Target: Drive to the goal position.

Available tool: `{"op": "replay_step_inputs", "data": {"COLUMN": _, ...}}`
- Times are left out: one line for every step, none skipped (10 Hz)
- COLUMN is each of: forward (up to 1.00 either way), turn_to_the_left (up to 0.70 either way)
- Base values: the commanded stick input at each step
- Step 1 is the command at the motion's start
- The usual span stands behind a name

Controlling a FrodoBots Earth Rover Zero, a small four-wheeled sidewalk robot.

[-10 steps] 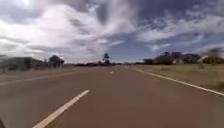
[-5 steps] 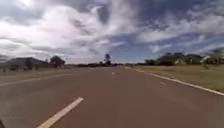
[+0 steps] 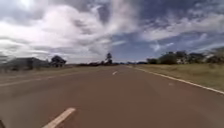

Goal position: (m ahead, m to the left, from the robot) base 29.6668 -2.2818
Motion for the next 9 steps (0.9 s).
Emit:
{"op": "replay_step_inputs", "data": {"forward": 1.00, "turn_to_the_left": 0.00}}
{"op": "replay_step_inputs", "data": {"forward": 1.00, "turn_to_the_left": 0.00}}
{"op": "replay_step_inputs", "data": {"forward": 1.00, "turn_to_the_left": 0.00}}
{"op": "replay_step_inputs", "data": {"forward": 1.00, "turn_to_the_left": 0.00}}
{"op": "replay_step_inputs", "data": {"forward": 1.00, "turn_to_the_left": 0.00}}
{"op": "replay_step_inputs", "data": {"forward": 1.00, "turn_to_the_left": 0.00}}
{"op": "replay_step_inputs", "data": {"forward": 1.00, "turn_to_the_left": 0.00}}
{"op": "replay_step_inputs", "data": {"forward": 1.00, "turn_to_the_left": 0.00}}
{"op": "replay_step_inputs", "data": {"forward": 1.00, "turn_to_the_left": 0.00}}
